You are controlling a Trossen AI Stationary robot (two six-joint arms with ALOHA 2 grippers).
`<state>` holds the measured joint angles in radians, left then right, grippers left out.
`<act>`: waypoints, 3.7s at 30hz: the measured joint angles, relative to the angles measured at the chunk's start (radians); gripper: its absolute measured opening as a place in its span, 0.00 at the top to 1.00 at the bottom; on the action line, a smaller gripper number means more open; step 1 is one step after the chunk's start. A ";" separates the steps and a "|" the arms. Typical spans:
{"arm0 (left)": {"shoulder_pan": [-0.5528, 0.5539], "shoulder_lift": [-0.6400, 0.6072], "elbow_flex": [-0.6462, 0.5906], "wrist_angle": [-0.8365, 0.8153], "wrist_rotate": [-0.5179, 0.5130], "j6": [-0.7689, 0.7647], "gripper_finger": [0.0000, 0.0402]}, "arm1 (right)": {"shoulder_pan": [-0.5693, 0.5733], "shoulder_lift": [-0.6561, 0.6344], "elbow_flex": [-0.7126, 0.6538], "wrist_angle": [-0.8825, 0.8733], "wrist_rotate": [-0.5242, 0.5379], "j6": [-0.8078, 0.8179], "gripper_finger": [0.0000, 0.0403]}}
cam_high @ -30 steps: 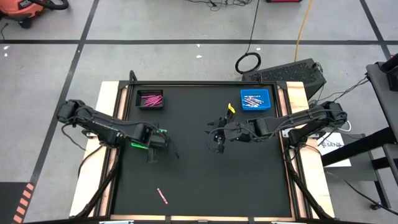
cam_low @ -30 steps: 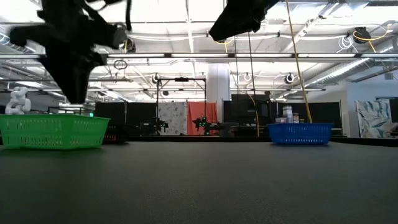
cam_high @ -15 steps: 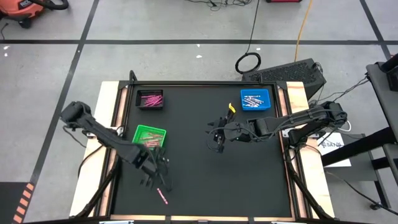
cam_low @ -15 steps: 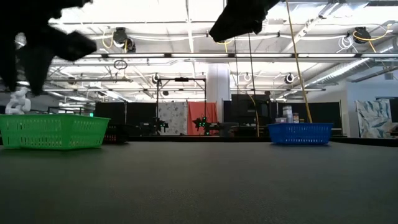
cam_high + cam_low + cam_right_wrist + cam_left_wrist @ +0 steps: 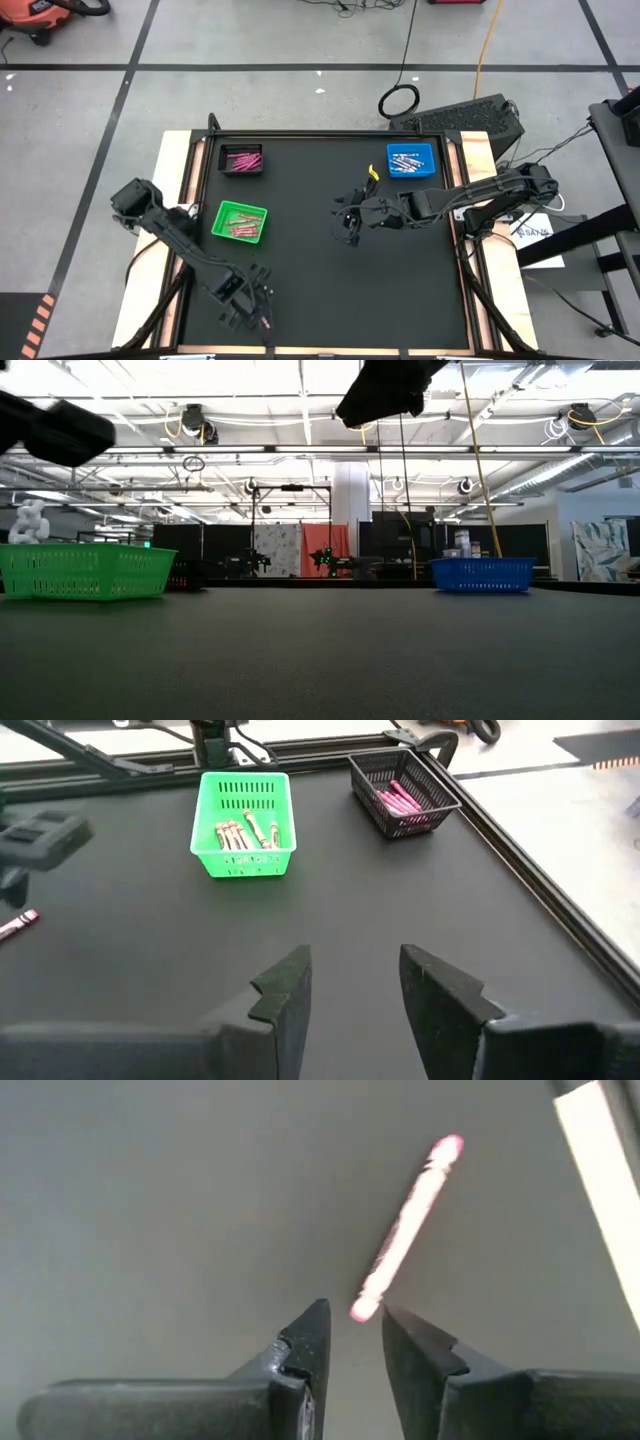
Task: Sort crayons
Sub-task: Put the pink crayon into the green bin, then return to Home Position
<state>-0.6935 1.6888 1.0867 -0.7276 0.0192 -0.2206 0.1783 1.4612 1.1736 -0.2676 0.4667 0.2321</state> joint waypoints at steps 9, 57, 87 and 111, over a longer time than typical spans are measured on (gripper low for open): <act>-0.045 0.054 0.004 0.093 0.002 0.000 0.78 | 0.000 0.000 0.000 0.000 0.000 0.122 0.65; 0.042 -0.022 0.065 -0.251 -0.162 -0.056 0.97 | 0.000 0.000 0.000 -0.029 0.004 0.068 0.65; 0.491 -0.433 -0.263 -0.423 -0.244 -0.085 0.97 | 0.000 0.000 0.000 -0.184 0.001 0.022 0.65; 0.585 -0.462 -0.389 -0.223 -0.218 -0.094 0.79 | 0.000 0.000 0.000 -0.171 0.003 0.067 0.65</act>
<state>-0.1086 1.2265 0.6975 -0.9503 -0.1986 -0.3145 0.1783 1.4612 1.1740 -0.4385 0.4702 0.2992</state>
